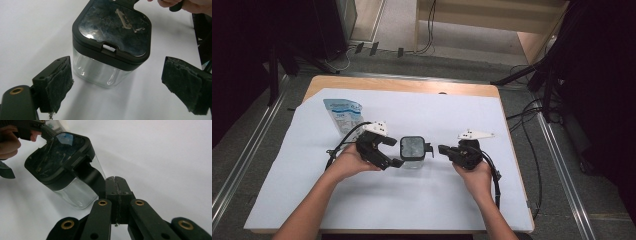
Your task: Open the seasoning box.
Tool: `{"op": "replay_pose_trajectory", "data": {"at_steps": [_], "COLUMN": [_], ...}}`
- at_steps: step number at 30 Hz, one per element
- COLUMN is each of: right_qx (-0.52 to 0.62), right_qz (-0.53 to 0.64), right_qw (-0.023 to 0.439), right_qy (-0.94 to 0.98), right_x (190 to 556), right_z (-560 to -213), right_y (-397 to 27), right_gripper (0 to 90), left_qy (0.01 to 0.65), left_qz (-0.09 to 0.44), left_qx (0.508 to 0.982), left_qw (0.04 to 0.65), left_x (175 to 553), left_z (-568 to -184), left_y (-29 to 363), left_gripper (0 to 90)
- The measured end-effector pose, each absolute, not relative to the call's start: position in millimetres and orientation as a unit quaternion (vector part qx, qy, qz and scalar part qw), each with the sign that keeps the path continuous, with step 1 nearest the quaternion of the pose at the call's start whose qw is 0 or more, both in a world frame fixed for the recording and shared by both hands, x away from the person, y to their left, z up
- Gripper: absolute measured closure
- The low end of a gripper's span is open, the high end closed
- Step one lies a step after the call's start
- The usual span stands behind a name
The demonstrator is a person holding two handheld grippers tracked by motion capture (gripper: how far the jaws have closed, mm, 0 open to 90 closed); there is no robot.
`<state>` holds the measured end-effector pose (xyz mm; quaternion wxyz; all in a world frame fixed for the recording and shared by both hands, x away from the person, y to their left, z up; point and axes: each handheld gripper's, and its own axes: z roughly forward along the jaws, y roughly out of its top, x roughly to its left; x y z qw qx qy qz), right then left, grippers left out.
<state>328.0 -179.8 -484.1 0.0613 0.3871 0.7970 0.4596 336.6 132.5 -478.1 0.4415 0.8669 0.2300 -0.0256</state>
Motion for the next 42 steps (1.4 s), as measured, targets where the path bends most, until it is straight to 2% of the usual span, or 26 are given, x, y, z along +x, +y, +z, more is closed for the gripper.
{"op": "replay_pose_trajectory", "data": {"at_steps": [15, 21, 42], "right_qx": [0.391, 0.391, 0.392], "right_qz": [0.453, 0.450, 0.447], "right_qw": [0.057, 0.058, 0.061], "right_qy": [0.799, 0.801, 0.801], "right_x": [326.3, 325.9, 325.6], "right_z": [-492.3, -493.9, -493.7], "right_y": [-169.0, -166.9, -166.4], "right_gripper": [90.0, 90.0, 90.0], "left_qy": [0.225, 0.232, 0.230], "left_qz": [-0.030, -0.018, -0.002], "left_qx": [0.871, 0.872, 0.869], "left_qw": [0.436, 0.431, 0.437], "left_x": [346.9, 347.1, 341.7], "left_z": [-491.2, -494.1, -485.0], "left_y": [116.9, 113.7, 117.5], "left_gripper": [9.5, 12.7, 15.3]}}
